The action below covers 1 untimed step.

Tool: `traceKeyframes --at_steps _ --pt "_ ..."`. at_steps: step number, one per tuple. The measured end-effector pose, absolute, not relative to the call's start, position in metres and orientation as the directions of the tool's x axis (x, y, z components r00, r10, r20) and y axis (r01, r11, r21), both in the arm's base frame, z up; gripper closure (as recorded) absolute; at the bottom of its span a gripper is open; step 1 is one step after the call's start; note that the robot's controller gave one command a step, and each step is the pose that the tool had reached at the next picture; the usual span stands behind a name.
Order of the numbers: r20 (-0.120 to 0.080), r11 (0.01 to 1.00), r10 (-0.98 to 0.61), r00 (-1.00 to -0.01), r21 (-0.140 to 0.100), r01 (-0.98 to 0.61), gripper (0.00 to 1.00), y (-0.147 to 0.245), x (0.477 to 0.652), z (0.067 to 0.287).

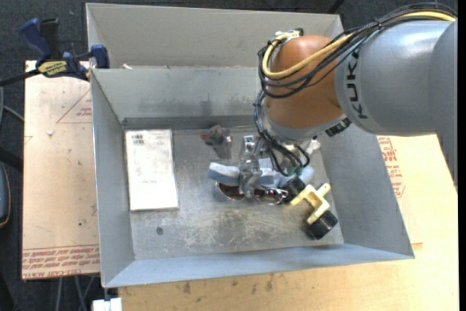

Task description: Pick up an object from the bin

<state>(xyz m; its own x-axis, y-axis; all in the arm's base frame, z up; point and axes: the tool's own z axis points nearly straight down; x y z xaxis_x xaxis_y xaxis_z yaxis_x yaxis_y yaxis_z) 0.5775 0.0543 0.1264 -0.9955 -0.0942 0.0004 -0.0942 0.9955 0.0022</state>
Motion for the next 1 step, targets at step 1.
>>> traceKeyframes --at_steps 1 --pt "-0.003 0.996 -0.093 -0.996 0.001 -0.093 1.00 0.0539 0.5784 0.1445"
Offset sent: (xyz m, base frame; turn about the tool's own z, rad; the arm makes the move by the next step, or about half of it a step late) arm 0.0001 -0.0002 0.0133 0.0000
